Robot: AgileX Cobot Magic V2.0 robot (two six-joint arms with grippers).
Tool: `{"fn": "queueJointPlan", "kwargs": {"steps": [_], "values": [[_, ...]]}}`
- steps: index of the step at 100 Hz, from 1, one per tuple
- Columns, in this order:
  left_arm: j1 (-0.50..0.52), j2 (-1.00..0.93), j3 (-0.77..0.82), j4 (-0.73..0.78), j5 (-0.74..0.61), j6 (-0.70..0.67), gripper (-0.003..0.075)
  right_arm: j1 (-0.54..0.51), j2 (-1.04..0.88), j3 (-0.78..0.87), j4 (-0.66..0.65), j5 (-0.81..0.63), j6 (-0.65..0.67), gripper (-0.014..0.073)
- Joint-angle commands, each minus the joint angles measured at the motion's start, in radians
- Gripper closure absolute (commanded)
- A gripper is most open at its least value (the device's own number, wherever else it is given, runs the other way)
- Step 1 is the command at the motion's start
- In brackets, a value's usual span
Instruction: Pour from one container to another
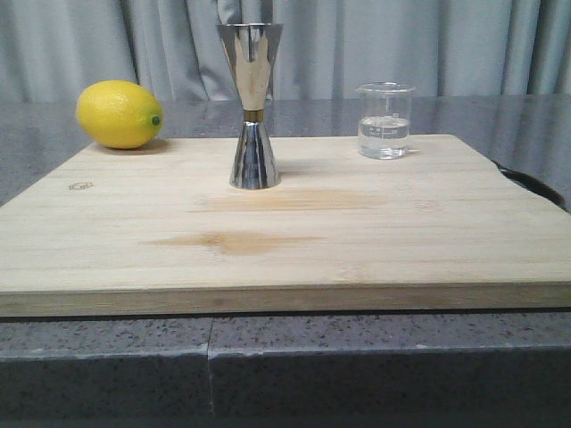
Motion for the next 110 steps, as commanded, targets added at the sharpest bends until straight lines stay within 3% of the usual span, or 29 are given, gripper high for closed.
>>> {"fn": "queueJointPlan", "kwargs": {"steps": [1,78,110], "values": [[0.001,-0.024,0.004,0.000,-0.081,-0.003,0.0739,-0.005,-0.025,0.016,-0.010,-0.083,-0.005,0.0665],[0.001,-0.024,0.004,0.000,-0.081,-0.003,0.0739,-0.005,-0.025,0.016,-0.010,-0.083,-0.005,0.0665],[0.001,-0.024,-0.013,-0.076,-0.174,-0.003,0.0739,-0.005,-0.025,-0.020,-0.010,-0.049,-0.005,0.0665]]}}
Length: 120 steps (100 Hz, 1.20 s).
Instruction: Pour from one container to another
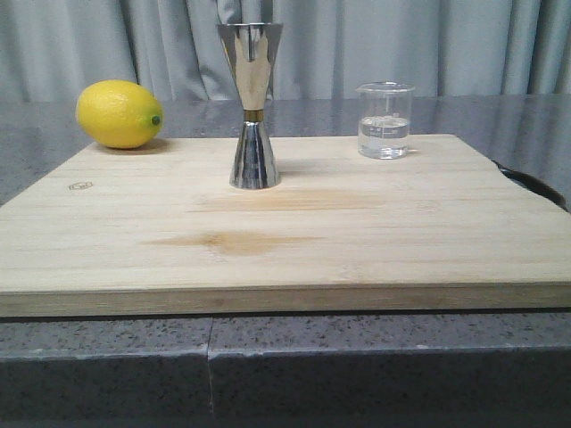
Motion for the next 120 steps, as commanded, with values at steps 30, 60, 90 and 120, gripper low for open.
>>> {"fn": "queueJointPlan", "kwargs": {"steps": [30,60,90,120], "values": [[0.001,-0.002,-0.217,-0.077,0.040,-0.005,0.0739,-0.003,0.032,-0.279,-0.010,0.260,-0.045,0.0665],[0.001,0.158,-0.467,-0.066,0.152,0.040,0.0739,-0.003,0.239,-0.520,-0.010,0.392,-0.163,0.0665],[0.001,0.190,-0.485,-0.066,0.087,0.040,0.0739,-0.003,0.282,-0.545,0.010,0.372,-0.163,0.0665],[0.001,0.190,-0.485,-0.066,0.087,0.040,0.0739,-0.003,0.282,-0.545,0.010,0.371,-0.163,0.0665]]}}
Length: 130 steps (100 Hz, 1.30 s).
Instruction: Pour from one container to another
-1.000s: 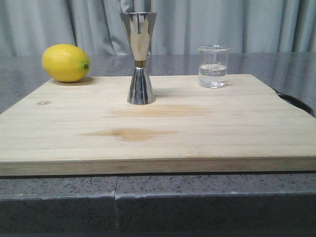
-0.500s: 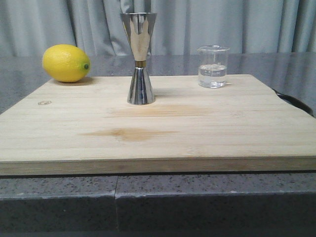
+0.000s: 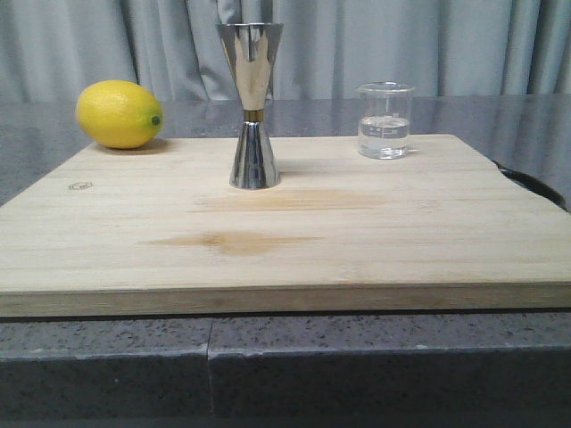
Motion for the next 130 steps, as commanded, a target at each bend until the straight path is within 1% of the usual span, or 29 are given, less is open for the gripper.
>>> {"fn": "queueJointPlan", "kwargs": {"steps": [1,21,25,30,37,40,41,42,44,47,49,54,59,69,89,110,123,130], "values": [[0.001,0.022,-0.031,-0.004,-0.081,0.003,0.0739,-0.003,0.020,-0.035,-0.002,-0.079,-0.013,0.0665],[0.001,0.022,-0.029,-0.004,-0.068,0.003,0.0738,-0.003,0.020,-0.035,-0.002,-0.079,-0.003,0.0661],[0.001,0.022,-0.029,-0.004,-0.063,0.003,0.0727,-0.003,0.020,-0.035,-0.002,-0.079,0.016,0.0633],[0.001,0.022,-0.029,-0.004,-0.063,0.003,0.0681,-0.003,0.020,-0.035,-0.002,-0.088,0.018,0.0568],[0.001,0.027,-0.029,0.013,-0.063,0.003,0.0542,-0.003,0.020,-0.035,-0.008,-0.101,0.018,0.0430],[0.001,0.028,-0.029,0.022,-0.061,0.003,0.0447,-0.003,0.020,-0.035,-0.012,-0.101,0.018,0.0351],[0.001,0.028,-0.029,0.025,-0.061,0.003,0.0427,-0.003,0.020,-0.035,-0.015,-0.101,0.018,0.0335],[0.001,0.028,-0.029,0.026,-0.061,0.003,0.0386,-0.003,0.020,-0.035,-0.017,-0.101,0.018,0.0319],[0.001,0.028,-0.029,0.026,-0.061,0.003,0.0346,-0.003,0.020,-0.035,-0.019,-0.101,0.018,0.0272],[0.001,0.028,-0.029,0.026,-0.061,0.003,0.0253,-0.003,0.020,-0.035,-0.021,-0.101,0.018,0.0200],[0.001,0.028,-0.029,0.026,-0.061,0.003,0.0206,-0.003,0.020,-0.035,-0.021,-0.101,0.018,0.0174],[0.001,0.028,-0.029,0.024,-0.063,0.003,0.0129,-0.003,0.020,-0.035,-0.021,-0.101,0.018,0.0096],[0.001,0.028,-0.029,0.024,-0.063,0.003,0.0097,-0.003,0.020,-0.035,-0.021,-0.101,0.018,0.0064],[0.001,0.028,-0.029,0.024,-0.063,0.003,0.0106,-0.003,0.020,-0.035,-0.021,-0.101,0.018,0.0061],[0.001,0.028,-0.029,0.015,-0.063,0.003,0.0150,-0.003,0.020,-0.035,-0.021,-0.101,0.018,0.0061],[0.001,0.028,-0.029,-0.015,-0.071,0.001,0.0190,-0.003,0.020,-0.035,0.017,-0.086,0.018,0.0061],[0.001,0.029,-0.032,-0.015,-0.030,0.001,0.0215,-0.003,0.020,-0.035,0.023,-0.086,0.018,0.0061],[0.001,0.038,-0.058,-0.015,0.042,0.001,0.0227,-0.003,0.020,-0.035,0.032,-0.081,0.018,0.0061]]}}
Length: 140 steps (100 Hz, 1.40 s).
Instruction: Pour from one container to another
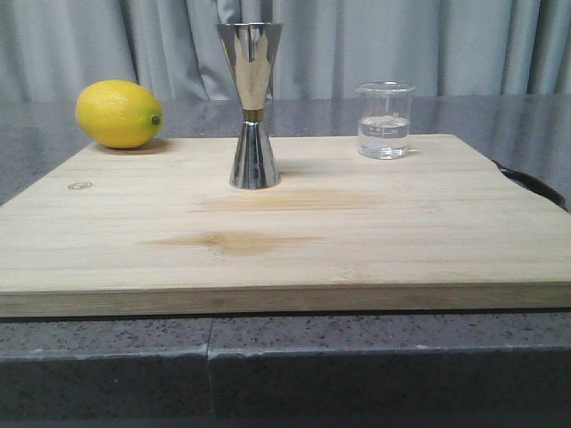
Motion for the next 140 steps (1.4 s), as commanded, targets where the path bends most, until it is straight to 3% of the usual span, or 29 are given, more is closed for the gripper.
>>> {"fn": "queueJointPlan", "kwargs": {"steps": [1,23,35,49,66,80,107,140], "values": [[0.001,0.033,-0.060,-0.013,0.020,0.001,0.0230,-0.003,0.020,-0.033,0.008,-0.067,0.001,0.0061],[0.001,0.192,-0.210,-0.018,0.331,0.046,0.0251,-0.003,0.020,-0.033,0.018,-0.036,0.001,0.0061],[0.001,0.325,-0.288,-0.083,0.472,0.139,0.0251,-0.003,0.020,-0.033,0.026,-0.029,0.001,0.0061],[0.001,0.482,-0.321,-0.284,0.542,0.351,0.0251,-0.003,0.020,-0.033,0.026,-0.029,0.001,0.0061],[0.001,0.659,-0.321,-0.598,0.573,0.759,0.0251,-0.003,0.020,-0.033,0.026,-0.029,0.001,0.0061],[0.001,0.788,-0.321,-0.806,0.582,1.019,0.0251,-0.003,0.020,-0.033,0.026,-0.029,0.001,0.0061],[0.001,0.983,-0.321,-1.117,0.628,1.401,0.0251,-0.003,0.020,-0.033,0.026,-0.029,0.001,0.0061],[0.001,1.202,-0.321,-1.405,0.891,1.779,0.0251,-0.003,0.020,-0.033,0.026,-0.029,0.001,0.0061]]}}
